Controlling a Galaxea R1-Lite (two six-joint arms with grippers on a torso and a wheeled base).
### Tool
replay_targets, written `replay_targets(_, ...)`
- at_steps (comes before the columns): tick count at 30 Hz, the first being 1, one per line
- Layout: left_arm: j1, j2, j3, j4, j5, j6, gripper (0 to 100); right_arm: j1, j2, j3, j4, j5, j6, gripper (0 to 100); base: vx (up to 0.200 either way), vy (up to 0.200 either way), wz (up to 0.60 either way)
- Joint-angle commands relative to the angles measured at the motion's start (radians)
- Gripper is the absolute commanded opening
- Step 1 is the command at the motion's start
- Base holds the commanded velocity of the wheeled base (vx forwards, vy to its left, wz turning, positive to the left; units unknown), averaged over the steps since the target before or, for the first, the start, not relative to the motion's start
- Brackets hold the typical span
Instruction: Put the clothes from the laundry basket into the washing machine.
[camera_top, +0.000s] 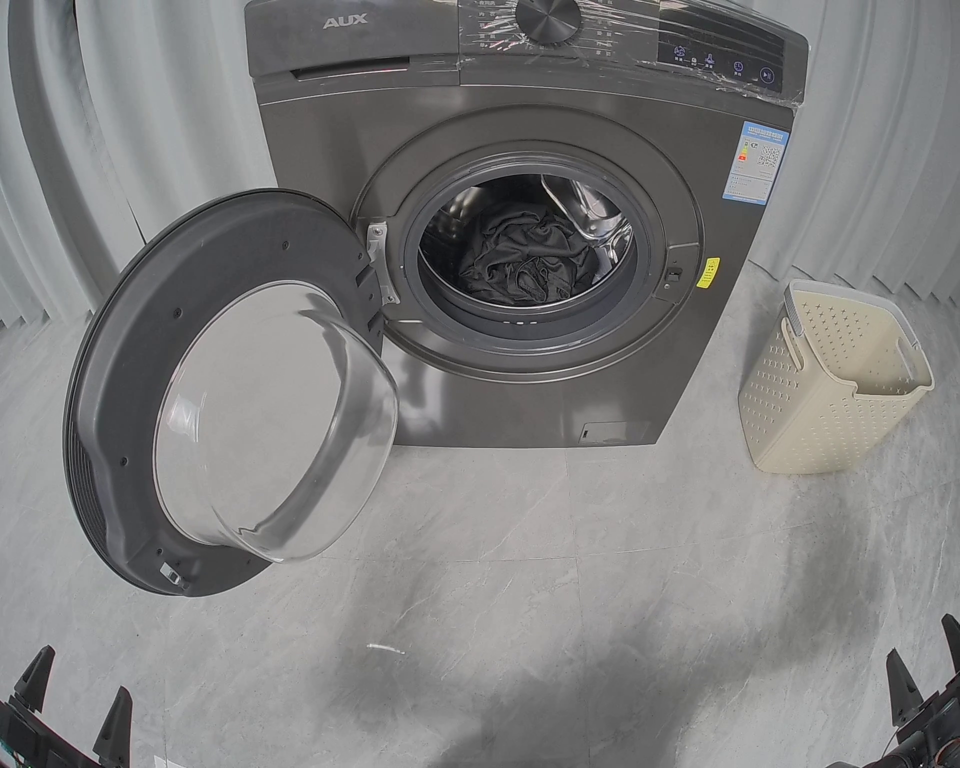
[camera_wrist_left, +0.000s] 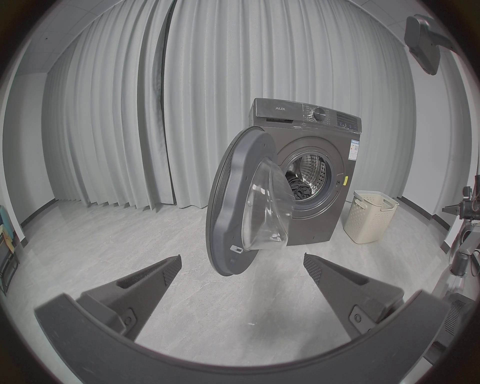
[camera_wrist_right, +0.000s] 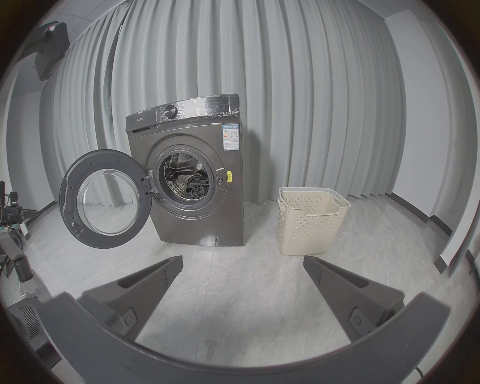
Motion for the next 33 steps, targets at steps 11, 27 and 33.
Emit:
replay_targets(11,0.0,-0.011,0.016,-0.002,0.001,-0.002,100,0.0,-0.01,0.015,0.0,0.002,-0.002,100,0.0,0.2,0.0)
replay_targets(27,0.005,-0.005,-0.081,-0.052,-0.011,-0.018,100,0.0,-0.01,0.015,-0.002,0.002,-0.002,100,0.0,0.038,0.0)
replay_targets(33,-0.014,0.249,-0.298,0.012,-0.153,-0.01,100,0.0,-0.01,0.015,0.0,0.002,-0.002,100,0.0,0.0,0.0)
